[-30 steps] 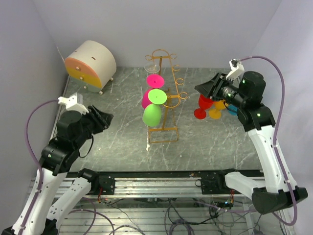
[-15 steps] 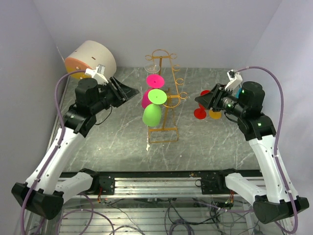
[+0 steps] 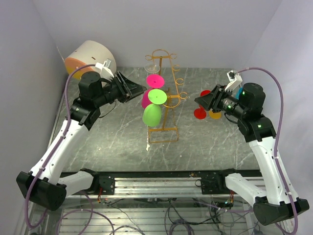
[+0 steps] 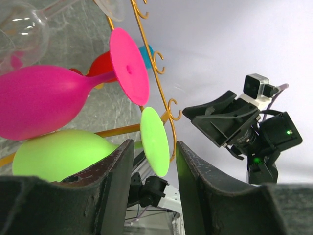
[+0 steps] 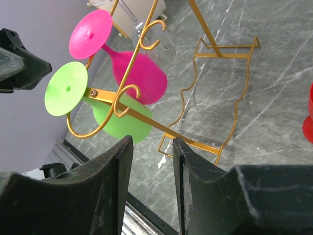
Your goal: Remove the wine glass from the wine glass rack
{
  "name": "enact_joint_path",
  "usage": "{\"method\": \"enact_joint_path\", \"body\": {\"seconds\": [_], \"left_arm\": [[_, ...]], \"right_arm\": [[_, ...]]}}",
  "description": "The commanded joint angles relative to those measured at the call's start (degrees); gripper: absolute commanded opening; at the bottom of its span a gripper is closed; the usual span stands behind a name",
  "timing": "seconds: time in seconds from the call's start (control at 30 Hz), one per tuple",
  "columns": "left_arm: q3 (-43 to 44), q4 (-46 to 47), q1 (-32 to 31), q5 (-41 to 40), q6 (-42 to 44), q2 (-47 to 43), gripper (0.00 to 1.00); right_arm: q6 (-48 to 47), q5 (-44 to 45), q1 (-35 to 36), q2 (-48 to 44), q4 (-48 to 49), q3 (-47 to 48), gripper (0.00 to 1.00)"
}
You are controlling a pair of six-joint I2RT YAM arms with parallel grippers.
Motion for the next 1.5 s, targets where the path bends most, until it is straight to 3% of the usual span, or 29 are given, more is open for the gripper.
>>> {"method": "enact_joint_path", "body": {"seconds": [0.0, 0.47, 1.23, 1.47], "left_arm": [[3.1, -0.9, -0.3, 5.2, 0.4, 0.6, 0.50], [4.0, -4.7, -0.7, 9.4, 0.9, 4.1, 0.46], [3.5, -1.4, -1.6, 10.2, -2.1, 6.4, 0.43], [3.3, -0.3, -1.6, 10.6, -2.7, 6.8, 0.27]], "right_arm": [[-0.9, 0.0, 0.2, -0.6, 1.8, -0.5, 0.38], [-0.9, 1.0, 0.1, -1.0, 1.7, -0.5, 0.38], [-1.9, 1.7, 0.1, -1.9, 1.3, -1.1, 0.37], [-1.7, 1.8, 0.1, -2.2, 1.3, -1.8, 0.37]]}}
